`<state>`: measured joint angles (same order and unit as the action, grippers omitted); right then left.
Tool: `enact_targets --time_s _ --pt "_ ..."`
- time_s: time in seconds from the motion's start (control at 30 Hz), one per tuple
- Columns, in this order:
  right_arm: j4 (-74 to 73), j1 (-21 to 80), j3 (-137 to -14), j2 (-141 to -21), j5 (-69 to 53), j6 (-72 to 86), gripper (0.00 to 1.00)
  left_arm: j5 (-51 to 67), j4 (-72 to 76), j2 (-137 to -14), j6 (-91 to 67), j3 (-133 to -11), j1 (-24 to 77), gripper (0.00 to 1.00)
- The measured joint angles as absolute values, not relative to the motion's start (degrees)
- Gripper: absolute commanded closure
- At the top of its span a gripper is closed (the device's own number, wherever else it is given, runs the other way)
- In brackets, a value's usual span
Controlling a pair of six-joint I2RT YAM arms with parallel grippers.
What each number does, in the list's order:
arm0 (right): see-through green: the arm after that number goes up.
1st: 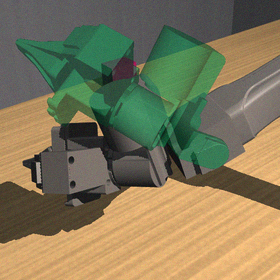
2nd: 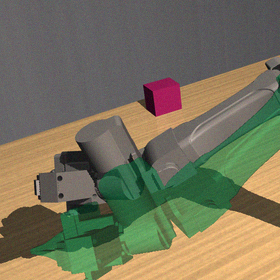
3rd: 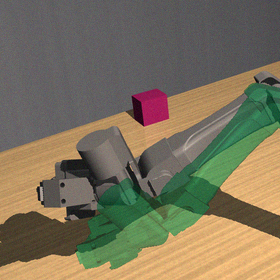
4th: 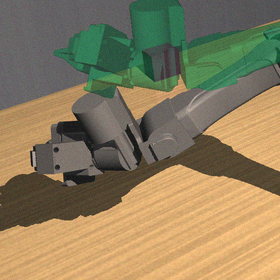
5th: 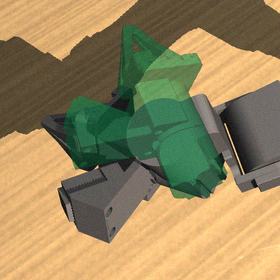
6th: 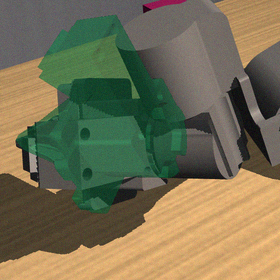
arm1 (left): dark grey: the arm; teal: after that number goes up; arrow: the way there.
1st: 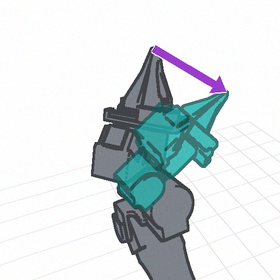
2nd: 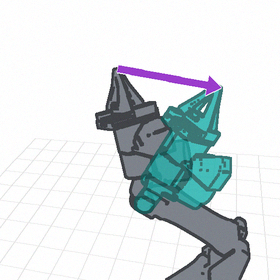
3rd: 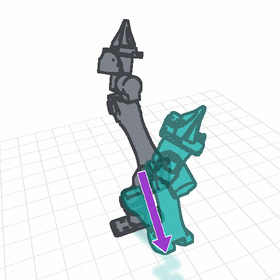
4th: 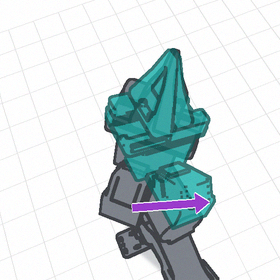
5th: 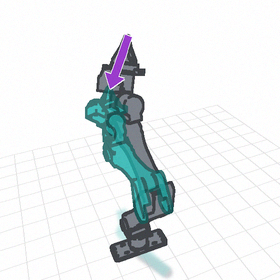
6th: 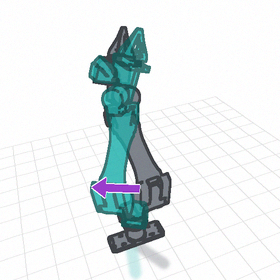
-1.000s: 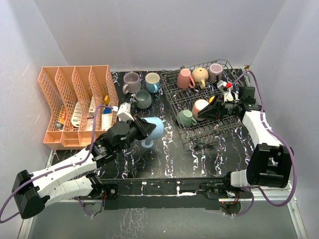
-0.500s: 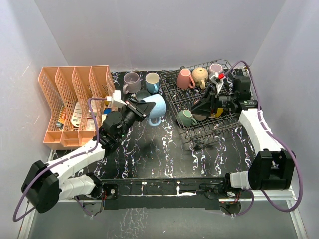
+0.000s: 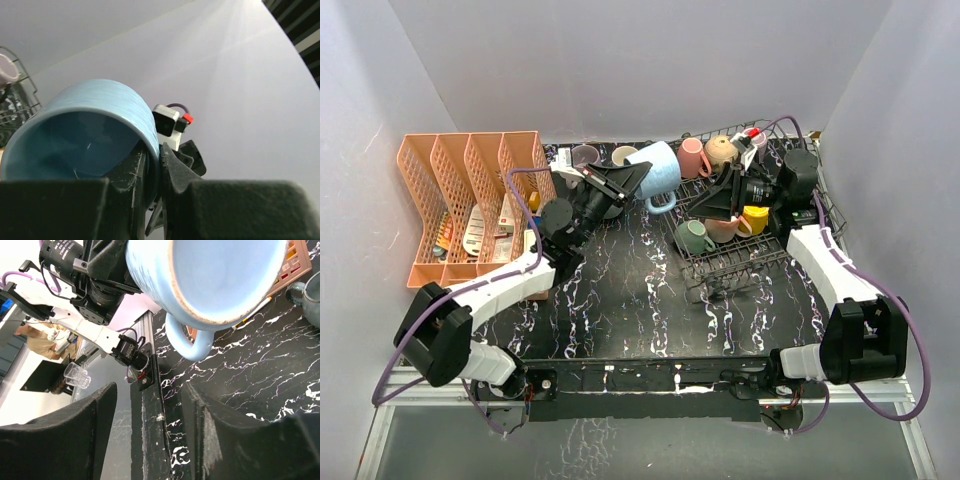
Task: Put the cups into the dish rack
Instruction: Turn the cup upside down in the dish rack.
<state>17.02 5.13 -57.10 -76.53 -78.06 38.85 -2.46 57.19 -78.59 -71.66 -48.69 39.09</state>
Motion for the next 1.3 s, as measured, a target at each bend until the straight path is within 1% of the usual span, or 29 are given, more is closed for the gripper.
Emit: enact_targets --time_s 0.07,0.33,0.37,0.43,0.63,0.9,1.13,1.3 --pt "19.5 5.8 -56.6 -76.4 -77.4 41.3 0.31 -2.2 58.9 -79.4 -72.5 -49.6 39.1 1.0" --pt "31.4 7.3 -51.2 -75.9 -74.0 52.8 0.29 -1.0 63.5 -83.0 -75.2 -53.1 39.1 1.0" --pt "32.9 7.4 -50.9 -76.1 -73.6 53.8 0.26 -0.9 63.9 -83.2 -75.6 -53.2 39.1 1.0" --pt "36.0 7.8 -50.8 -76.6 -72.5 55.7 0.25 -0.7 64.1 -83.4 -76.4 -53.2 39.1 1.0" --pt "44.7 11.0 -50.8 -78.0 -69.1 59.6 0.25 -0.4 67.5 -85.4 -79.0 -53.9 39.1 1.0" --pt "58.5 12.2 -50.3 -81.8 -63.6 69.0 0.28 -0.6 69.1 -85.8 -79.9 -54.9 39.1 1.0" --pt "60.0 12.8 -50.3 -82.2 -61.6 69.8 0.29 0.5 69.4 -85.8 -80.2 -54.9 40.4 1.0" --pt "60.2 13.2 -50.3 -82.7 -61.0 69.8 0.34 0.5 70.0 -86.3 -80.6 -54.9 41.0 1.0"
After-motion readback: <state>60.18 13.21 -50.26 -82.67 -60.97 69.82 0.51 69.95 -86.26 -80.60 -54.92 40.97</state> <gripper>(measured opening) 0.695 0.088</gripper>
